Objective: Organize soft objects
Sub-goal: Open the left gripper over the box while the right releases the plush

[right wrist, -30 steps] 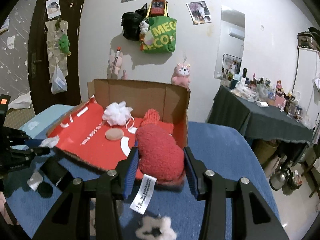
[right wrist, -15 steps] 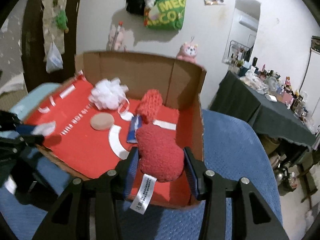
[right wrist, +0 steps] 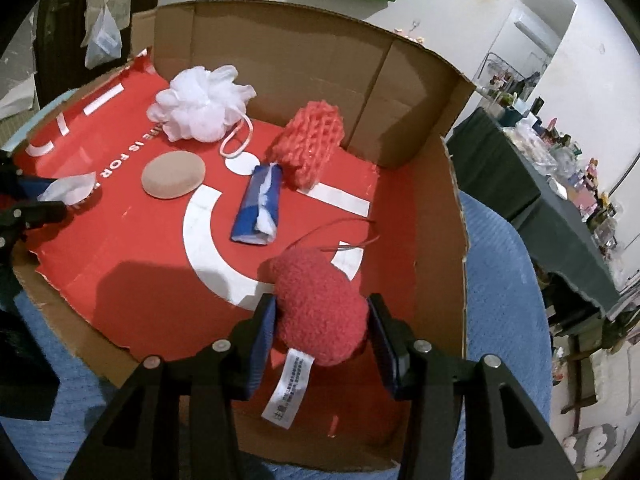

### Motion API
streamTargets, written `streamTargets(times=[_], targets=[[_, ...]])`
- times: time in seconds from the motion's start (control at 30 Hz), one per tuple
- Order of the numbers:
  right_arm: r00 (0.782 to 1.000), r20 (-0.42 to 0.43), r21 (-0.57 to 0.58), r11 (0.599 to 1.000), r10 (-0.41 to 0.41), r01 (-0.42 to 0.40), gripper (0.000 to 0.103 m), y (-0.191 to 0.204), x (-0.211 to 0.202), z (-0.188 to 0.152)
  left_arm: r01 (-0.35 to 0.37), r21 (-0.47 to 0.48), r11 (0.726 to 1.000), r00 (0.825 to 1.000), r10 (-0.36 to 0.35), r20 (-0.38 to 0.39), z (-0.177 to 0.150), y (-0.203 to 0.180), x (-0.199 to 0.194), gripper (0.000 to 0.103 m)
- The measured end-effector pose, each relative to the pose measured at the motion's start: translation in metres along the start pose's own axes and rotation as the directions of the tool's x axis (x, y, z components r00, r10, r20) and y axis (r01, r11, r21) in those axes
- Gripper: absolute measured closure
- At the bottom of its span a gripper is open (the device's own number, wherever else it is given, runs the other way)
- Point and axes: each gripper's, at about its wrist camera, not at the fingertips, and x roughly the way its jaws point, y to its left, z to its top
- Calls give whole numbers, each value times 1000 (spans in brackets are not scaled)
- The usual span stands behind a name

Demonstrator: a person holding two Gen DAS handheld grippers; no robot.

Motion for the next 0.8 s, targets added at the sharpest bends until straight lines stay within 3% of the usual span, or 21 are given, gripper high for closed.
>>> streamTargets(times=[0.47,0.8], targets=[[999,-26,-79,996,-39,37,53,8,7,2,-24,11,1000,1000,24,-21,2,0,14,84],[999,-30,-83,996,-26,24,51,8,6,2,20,6,1000,1000,-20,-7,0,0,10,83]])
